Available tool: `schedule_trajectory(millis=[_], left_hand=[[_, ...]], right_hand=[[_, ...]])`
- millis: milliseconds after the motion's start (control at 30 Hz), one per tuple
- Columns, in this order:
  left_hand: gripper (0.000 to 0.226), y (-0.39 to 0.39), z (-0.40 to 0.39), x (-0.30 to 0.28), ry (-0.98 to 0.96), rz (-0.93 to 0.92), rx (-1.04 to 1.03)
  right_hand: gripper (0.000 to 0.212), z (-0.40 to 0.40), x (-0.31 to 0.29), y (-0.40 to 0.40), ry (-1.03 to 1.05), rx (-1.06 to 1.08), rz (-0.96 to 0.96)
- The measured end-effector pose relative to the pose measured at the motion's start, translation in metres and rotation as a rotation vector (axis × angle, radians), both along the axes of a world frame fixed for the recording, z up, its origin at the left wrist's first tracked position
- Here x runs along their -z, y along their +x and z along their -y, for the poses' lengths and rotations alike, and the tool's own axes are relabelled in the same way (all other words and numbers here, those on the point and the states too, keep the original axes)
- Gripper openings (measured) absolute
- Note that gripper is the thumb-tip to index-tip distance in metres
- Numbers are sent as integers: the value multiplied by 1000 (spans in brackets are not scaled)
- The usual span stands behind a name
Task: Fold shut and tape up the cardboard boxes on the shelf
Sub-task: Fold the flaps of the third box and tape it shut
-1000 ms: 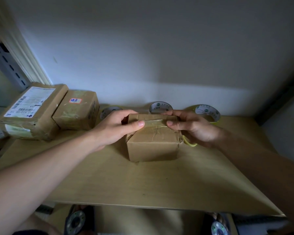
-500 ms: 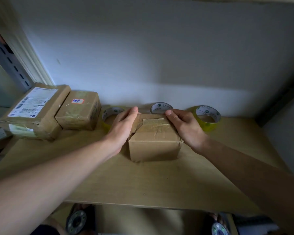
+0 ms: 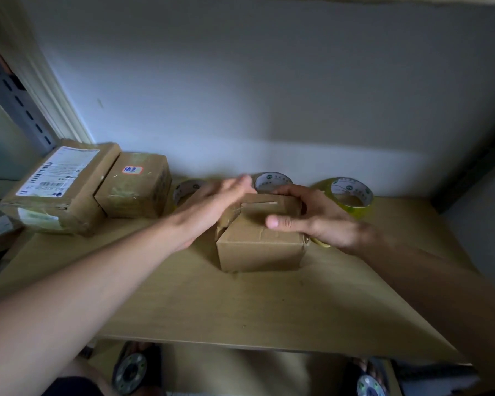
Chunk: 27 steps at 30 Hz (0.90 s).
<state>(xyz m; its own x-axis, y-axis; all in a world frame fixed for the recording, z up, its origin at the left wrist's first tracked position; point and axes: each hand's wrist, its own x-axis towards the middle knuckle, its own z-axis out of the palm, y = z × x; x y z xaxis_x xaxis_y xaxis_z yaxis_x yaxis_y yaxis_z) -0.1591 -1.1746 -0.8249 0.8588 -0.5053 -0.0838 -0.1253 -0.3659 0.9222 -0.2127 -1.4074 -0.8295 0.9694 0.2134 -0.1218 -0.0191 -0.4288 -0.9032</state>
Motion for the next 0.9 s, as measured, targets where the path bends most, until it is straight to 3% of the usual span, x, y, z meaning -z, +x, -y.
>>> schedule_trajectory(millis=[33, 100, 367, 500, 567, 633, 700, 767, 900], left_hand=[[47, 0, -4, -1, 53, 18, 112], [57, 4, -9, 3, 77, 43, 204], [28, 4, -4, 9, -30, 47, 53], [16, 1, -1, 10, -17, 74, -26], [15, 1, 0, 11, 2, 99, -32], [19, -1, 3, 14, 22, 132, -57], [20, -3, 6, 17, 26, 170, -110], [21, -4, 4, 19, 13, 172, -128], [22, -3, -4, 21, -1, 148, -46]], right_hand=[[59, 1, 0, 1, 1, -11, -5], [52, 1, -1, 1, 60, 2, 6], [10, -8, 1, 4, 149, 142, 40], [7, -17, 1, 3, 120, 240, 39], [21, -21, -3, 3, 62, 246, 11], [58, -27, -7, 5, -56, 226, -28], [79, -34, -9, 6, -125, 245, -51], [74, -36, -9, 7, -100, 281, -52], [41, -24, -9, 4, -49, 233, -38]])
